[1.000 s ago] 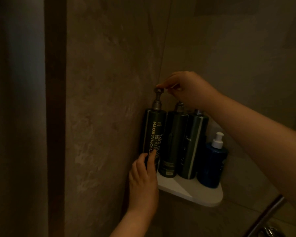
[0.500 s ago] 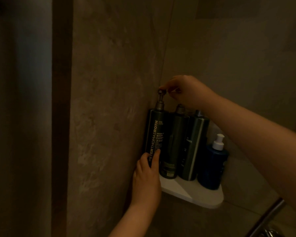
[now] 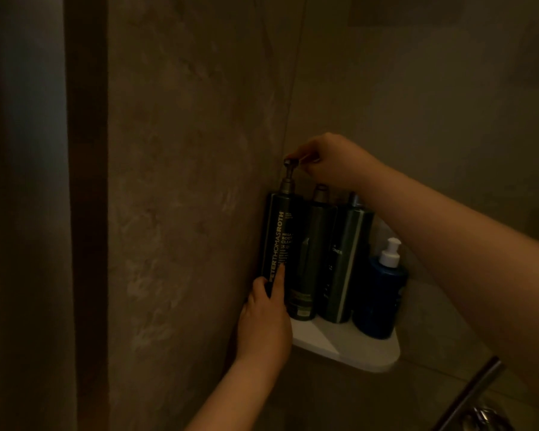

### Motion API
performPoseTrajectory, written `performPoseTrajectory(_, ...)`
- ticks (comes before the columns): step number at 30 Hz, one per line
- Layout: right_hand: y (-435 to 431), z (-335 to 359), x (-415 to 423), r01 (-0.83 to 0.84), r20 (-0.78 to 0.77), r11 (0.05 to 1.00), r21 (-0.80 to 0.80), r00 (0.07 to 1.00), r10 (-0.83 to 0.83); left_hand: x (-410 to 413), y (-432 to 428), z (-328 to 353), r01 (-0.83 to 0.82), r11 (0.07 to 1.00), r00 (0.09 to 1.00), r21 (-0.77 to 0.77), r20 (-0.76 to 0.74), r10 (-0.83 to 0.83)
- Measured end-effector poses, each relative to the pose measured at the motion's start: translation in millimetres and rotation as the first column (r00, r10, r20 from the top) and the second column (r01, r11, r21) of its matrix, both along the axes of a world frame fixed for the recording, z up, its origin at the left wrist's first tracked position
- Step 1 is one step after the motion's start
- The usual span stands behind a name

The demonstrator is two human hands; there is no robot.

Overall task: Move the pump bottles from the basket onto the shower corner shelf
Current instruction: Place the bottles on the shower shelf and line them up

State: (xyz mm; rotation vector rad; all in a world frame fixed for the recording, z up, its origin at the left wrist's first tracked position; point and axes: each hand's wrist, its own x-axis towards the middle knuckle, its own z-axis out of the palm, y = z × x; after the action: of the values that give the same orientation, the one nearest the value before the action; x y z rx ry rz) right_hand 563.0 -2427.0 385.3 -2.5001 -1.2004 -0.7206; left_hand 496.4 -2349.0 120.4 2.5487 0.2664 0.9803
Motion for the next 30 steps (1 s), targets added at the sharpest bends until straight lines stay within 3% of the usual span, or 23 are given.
performPoseTrajectory(9, -4, 5, -2, -0.031, -0.051, 1.0, -0.004, 0.998, 0.031, -5, 1, 5, 0.032, 0.999, 0.999, -0.031, 0.009, -0.032)
performPoseTrajectory(13, -19, 13, -6, -0.023, 0.032, 0.997, 0.078, 0.999, 0.021, -13, 1, 5, 0.064, 0.994, 0.997, -0.088, 0.047, -0.06)
performPoseTrajectory(18, -35, 13, -10, 0.055, 0.024, 0.998, -0.033, 0.998, -0.054, -18, -4, 5, 0.103, 0.989, 0.992, -0.109, 0.078, -0.095)
performPoseTrajectory(24, -36, 12, -17, 0.015, 0.039, 0.999, -0.047, 0.999, -0.013, -16, -8, 5, 0.171, 0.974, 0.979, -0.148, 0.133, -0.152)
performPoseTrajectory(30, -45, 16, -23, -0.112, -0.053, 0.993, -0.037, 0.992, 0.11, -22, -9, 7, 0.267, 0.941, 0.954, -0.207, 0.195, -0.228)
